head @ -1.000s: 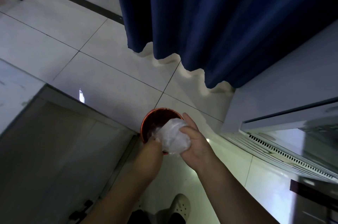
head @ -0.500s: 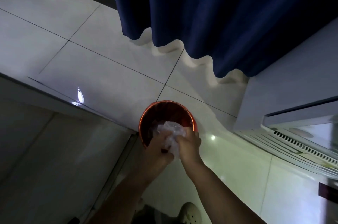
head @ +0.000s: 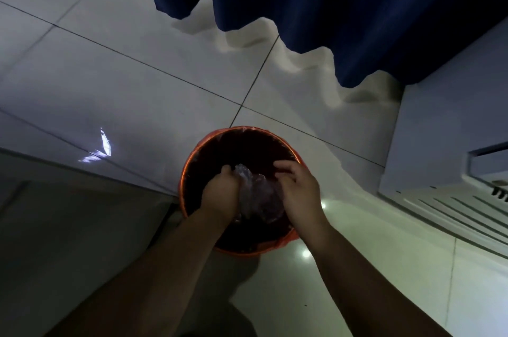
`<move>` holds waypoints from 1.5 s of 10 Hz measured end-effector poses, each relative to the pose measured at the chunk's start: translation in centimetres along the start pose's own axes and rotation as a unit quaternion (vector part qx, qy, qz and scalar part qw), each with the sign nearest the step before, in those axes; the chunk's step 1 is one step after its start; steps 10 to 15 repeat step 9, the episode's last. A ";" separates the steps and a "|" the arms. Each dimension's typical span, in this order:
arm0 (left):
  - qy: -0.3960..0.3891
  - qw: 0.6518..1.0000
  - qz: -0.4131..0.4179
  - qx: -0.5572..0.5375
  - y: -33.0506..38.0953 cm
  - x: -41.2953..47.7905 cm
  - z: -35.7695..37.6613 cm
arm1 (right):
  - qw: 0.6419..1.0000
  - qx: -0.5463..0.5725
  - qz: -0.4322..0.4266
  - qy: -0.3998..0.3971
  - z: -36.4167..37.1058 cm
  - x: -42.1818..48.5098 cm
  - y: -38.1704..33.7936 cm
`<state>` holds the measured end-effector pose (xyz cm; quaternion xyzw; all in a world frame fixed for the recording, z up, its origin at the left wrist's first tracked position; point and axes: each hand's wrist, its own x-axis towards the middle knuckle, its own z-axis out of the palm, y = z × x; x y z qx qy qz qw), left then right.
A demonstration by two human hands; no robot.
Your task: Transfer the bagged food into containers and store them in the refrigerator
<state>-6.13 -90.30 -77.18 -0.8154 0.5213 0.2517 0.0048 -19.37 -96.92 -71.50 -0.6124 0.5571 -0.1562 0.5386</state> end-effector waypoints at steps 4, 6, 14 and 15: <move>-0.216 0.974 -0.050 0.035 0.6 3.1 2.7 | 0.923 -0.317 -0.218 -0.001 -1.0 0.3 0.7; -0.171 0.982 -0.024 0.073 2.1 -1.7 -3.5 | 0.893 -0.407 -0.192 -0.009 -3.1 -3.1 -2.5; -0.124 0.992 0.021 0.018 5.4 -14.5 -18.0 | 0.854 -0.484 -0.165 -0.101 -10.9 -13.4 -14.3; -0.124 0.992 0.021 0.018 5.4 -14.5 -18.0 | 0.854 -0.484 -0.165 -0.101 -10.9 -13.4 -14.3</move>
